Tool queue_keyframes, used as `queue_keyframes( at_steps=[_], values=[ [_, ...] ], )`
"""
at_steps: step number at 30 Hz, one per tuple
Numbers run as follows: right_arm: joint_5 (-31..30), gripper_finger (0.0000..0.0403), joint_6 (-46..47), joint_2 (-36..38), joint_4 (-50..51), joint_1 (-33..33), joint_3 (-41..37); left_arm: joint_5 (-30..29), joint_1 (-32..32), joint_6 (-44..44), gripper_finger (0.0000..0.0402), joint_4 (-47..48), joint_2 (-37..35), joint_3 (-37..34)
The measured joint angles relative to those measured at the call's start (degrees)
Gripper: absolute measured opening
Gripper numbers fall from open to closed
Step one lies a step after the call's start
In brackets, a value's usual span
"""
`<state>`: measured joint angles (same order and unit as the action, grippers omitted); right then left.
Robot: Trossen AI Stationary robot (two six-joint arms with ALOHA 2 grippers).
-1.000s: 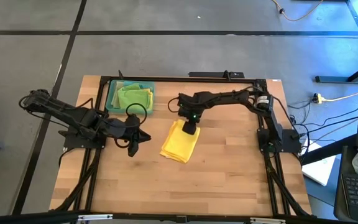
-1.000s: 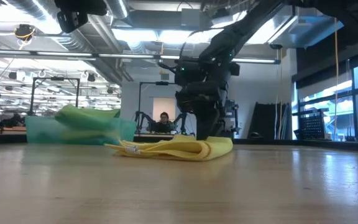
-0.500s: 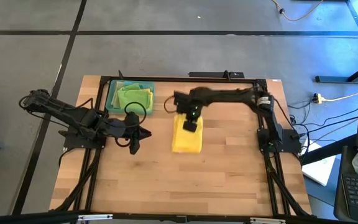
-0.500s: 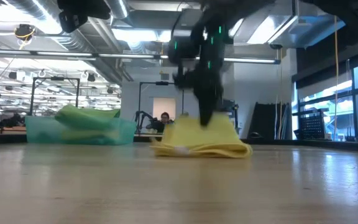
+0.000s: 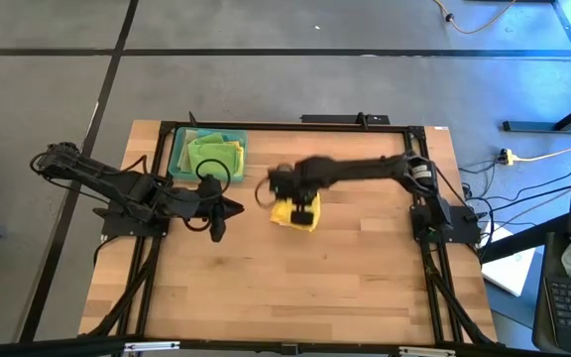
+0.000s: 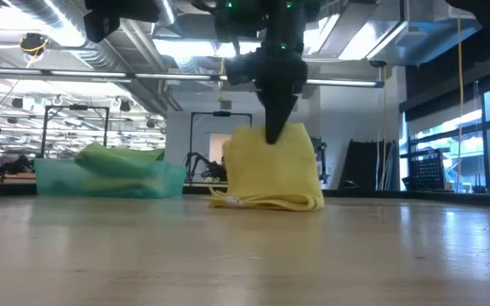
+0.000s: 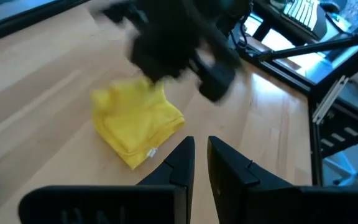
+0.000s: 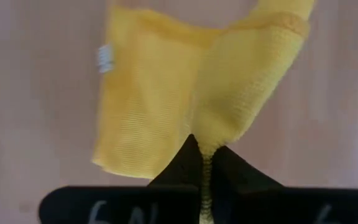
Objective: Fold microfiber towels
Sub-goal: Fold the yellow microfiber cloth
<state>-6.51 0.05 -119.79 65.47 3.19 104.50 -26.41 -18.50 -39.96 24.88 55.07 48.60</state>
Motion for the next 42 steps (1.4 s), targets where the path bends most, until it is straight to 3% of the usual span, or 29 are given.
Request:
queue_keyframes(
  at_steps=[8, 14, 18, 22, 31, 36, 42],
  values=[
    [0.1, 0.0016, 2.0, 0.0, -7.2, -7.1, -12.0, -1.1, -1.6, -1.5, 0.0037, -0.6, 0.1, 0.0],
    [2.2, 0.0015, 5.9, 0.0, -11.1, -8.1, -17.5, -1.5, -3.1, -2.4, 0.0037, -0.6, 0.1, 0.0],
    [5.1, 0.0015, 7.1, 0.0, -14.0, -7.4, -17.6, -1.6, -3.4, -3.1, 0.0037, -0.6, 0.1, 0.0],
    [11.6, 0.0015, 7.4, 0.0, -17.2, -5.9, -17.0, -1.6, -3.3, -3.1, 0.0037, -0.5, 0.1, 0.0],
    [17.6, 0.0034, 8.8, 0.6, -14.8, -2.1, -13.1, -1.6, -3.3, -3.2, 0.0037, -0.5, 0.1, 0.0],
    [17.8, 0.0066, 8.9, 0.7, -15.3, -0.5, -10.4, -1.6, -3.3, -3.2, 0.0037, -0.3, 0.1, 0.0],
    [18.1, 0.0071, 8.9, 0.8, -16.6, 0.0, -12.2, -1.6, -3.3, -3.1, 0.0037, 0.0, 0.1, 0.0]
  ],
)
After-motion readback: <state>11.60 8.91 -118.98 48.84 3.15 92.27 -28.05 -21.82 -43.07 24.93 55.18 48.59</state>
